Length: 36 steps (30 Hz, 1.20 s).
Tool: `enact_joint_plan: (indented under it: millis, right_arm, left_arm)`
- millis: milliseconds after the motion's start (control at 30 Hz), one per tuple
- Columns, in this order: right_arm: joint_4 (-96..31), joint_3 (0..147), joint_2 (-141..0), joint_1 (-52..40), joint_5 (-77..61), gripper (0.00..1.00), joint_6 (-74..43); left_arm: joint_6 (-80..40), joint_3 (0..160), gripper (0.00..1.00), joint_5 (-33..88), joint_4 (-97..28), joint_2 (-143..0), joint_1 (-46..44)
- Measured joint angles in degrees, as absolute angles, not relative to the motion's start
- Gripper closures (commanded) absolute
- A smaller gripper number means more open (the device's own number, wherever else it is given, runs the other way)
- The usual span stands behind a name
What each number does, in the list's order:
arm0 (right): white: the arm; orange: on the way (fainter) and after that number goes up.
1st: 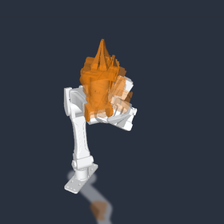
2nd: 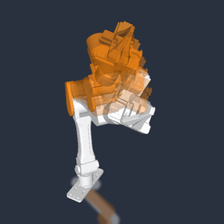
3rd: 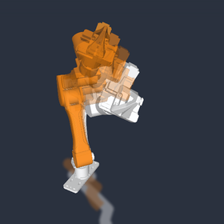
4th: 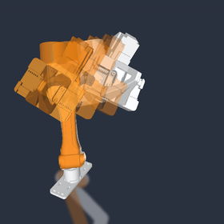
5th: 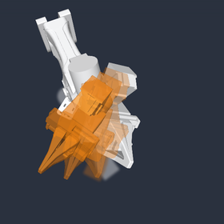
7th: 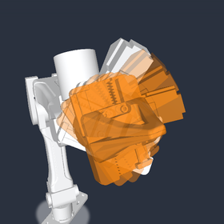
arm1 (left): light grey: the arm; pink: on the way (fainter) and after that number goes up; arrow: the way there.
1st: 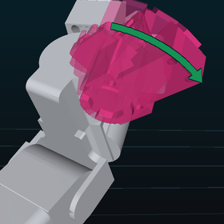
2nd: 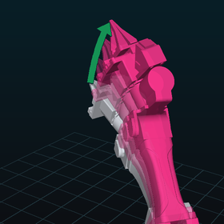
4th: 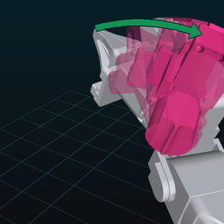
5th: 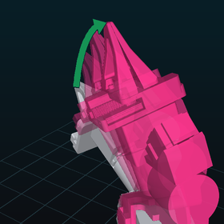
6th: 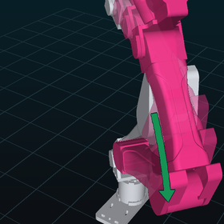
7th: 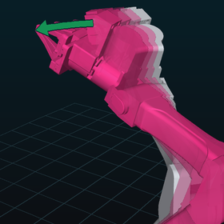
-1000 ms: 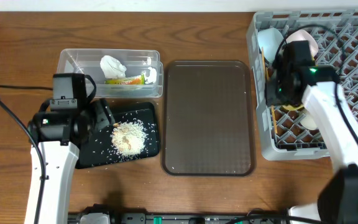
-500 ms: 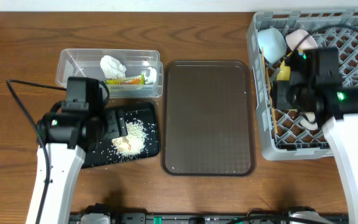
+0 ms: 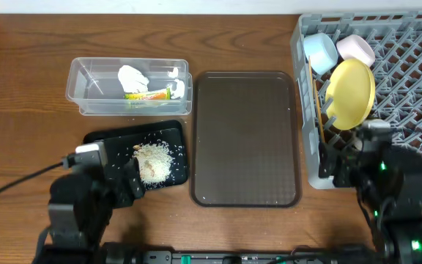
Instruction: Sort waste into correct bins and load items into the dishwasher rack
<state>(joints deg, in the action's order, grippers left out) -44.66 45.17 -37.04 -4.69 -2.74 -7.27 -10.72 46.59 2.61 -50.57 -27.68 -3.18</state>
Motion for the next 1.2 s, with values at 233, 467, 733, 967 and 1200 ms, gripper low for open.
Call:
enact_joint_plan:
  millis: [233,467,733,967,1200]
  right_arm:
    - [-52.3,44.3,-33.7,-4.7,-2.6,0.01,-7.3]
    - [-57.3,44.0,-33.7,-4.7,-2.6,0.01,-7.3]
    - [-58.6,43.7,-33.3,-4.7,-2.5,0.01,-7.3]
    - [-40.7,36.0,-22.9,-4.7,-2.8,0.01,-5.2]
    - [-21.1,20.7,-8.3,-4.7,-3.2,0.01,-3.3]
  left_arm:
    - [-10.7,46.6,0.06,2.6,-50.8,-25.5,-3.2]
    - [-10.7,46.6,0.06,2.6,-50.8,-25.5,-3.2]
    - [-10.7,46.6,0.06,2.6,-50.7,-25.5,-3.2]
    - [-10.7,46.5,0.06,2.6,-50.7,-25.5,-3.2]
    - [-10.7,46.4,0.06,2.6,-50.8,-25.4,-3.2]
